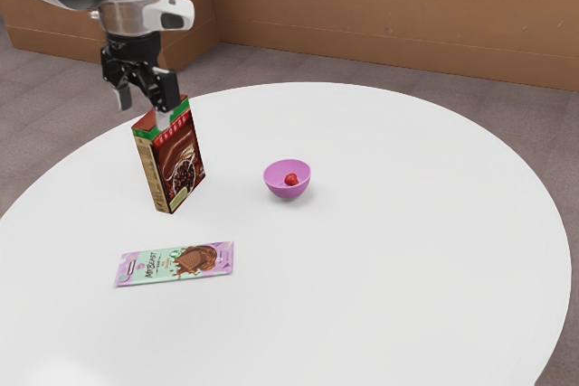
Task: Take strawberry from the bowl
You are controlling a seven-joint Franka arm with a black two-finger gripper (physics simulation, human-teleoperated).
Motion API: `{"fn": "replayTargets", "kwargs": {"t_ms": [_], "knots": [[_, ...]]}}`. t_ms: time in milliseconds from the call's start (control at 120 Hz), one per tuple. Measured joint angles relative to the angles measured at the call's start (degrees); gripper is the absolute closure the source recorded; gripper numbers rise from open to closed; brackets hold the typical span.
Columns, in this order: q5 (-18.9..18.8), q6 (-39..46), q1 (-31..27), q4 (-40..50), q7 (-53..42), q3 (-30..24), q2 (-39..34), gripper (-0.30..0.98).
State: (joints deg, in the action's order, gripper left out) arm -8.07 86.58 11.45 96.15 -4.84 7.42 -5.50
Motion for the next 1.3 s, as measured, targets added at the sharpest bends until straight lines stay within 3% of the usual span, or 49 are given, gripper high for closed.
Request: {"fn": "replayTargets", "kwargs": {"t_ms": [233, 442, 642, 1033, 1158, 1300], "knots": [[-0.22, 0.70, -0.29, -3.54, 1.86, -1.11, 3.78, 0.00], [0.50, 1.28, 1.54, -25.92, 2.01, -3.15, 32.76, 0.00], [0.41, 6.23, 0.96, -33.35, -2.81, -2.58, 43.33, 0.00], [0.41, 14.59, -0.88, -35.08, -26.43, -2.77, 46.87, 0.00], [-6.64, 15.70, -0.97, -34.88, -34.79, -6.61, 47.58, 0.01], [-8.66, 18.27, -4.33, -35.41, -44.22, -7.91, 50.23, 0.02]]}}
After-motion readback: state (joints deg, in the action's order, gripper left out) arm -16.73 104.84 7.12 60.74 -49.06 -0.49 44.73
